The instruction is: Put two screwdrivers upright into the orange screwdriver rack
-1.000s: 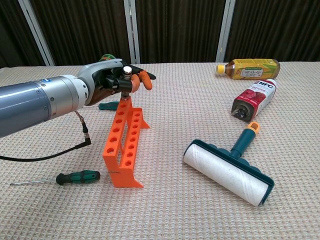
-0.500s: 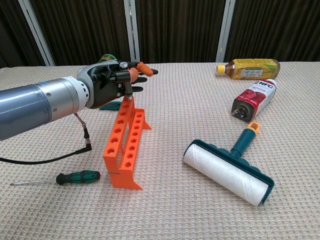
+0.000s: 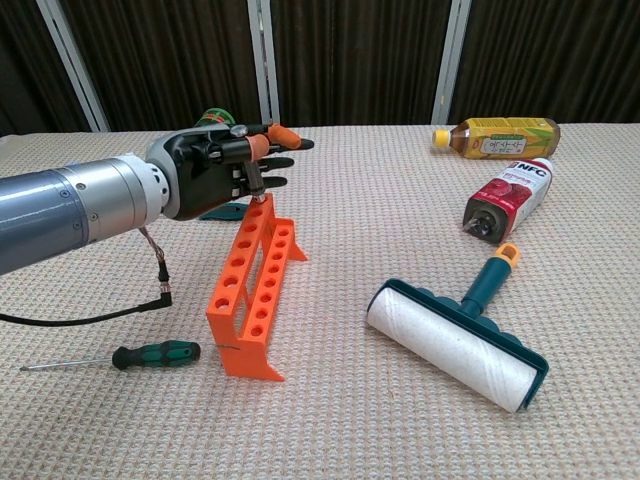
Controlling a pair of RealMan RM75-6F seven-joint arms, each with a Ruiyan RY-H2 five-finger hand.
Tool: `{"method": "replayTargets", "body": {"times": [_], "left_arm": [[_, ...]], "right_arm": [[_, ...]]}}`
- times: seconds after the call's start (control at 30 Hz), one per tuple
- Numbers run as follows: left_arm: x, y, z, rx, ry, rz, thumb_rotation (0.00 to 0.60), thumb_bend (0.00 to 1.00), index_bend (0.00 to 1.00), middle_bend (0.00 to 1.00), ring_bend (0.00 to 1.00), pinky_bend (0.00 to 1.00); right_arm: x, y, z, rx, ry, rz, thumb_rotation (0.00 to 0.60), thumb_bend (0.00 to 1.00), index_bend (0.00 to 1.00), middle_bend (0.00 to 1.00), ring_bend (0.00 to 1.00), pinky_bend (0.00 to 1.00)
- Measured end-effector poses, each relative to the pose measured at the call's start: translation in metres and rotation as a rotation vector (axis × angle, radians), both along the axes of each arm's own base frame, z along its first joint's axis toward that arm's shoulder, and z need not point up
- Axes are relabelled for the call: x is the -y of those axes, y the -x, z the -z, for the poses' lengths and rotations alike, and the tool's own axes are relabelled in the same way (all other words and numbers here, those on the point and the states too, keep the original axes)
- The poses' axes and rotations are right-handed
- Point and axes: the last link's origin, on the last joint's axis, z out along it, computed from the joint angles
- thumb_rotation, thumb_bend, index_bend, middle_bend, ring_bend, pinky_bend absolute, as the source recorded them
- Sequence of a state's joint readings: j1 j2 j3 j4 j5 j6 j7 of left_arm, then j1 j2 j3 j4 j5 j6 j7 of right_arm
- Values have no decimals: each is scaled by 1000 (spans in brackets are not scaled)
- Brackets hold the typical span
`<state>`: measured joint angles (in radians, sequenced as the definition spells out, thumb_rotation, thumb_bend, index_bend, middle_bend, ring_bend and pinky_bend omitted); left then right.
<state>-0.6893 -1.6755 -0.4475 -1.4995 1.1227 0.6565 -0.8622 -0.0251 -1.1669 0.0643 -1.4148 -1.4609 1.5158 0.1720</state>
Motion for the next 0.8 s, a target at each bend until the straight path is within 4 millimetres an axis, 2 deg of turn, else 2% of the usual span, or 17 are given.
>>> {"method": "replayTargets", "body": {"times": [0.53,0.8], "left_arm": [[-5,4,-7,-27,12,13,600,765,492,105,0,0],[-8,6,-7,-22,15,-2,600,761,489,104,0,0]], "right_arm": [[-1,-3,1,-4,1,0,600,0,0,0,0,0],[-1,-3,1,-6,1,4,600,0,0,0,0,0]]}}
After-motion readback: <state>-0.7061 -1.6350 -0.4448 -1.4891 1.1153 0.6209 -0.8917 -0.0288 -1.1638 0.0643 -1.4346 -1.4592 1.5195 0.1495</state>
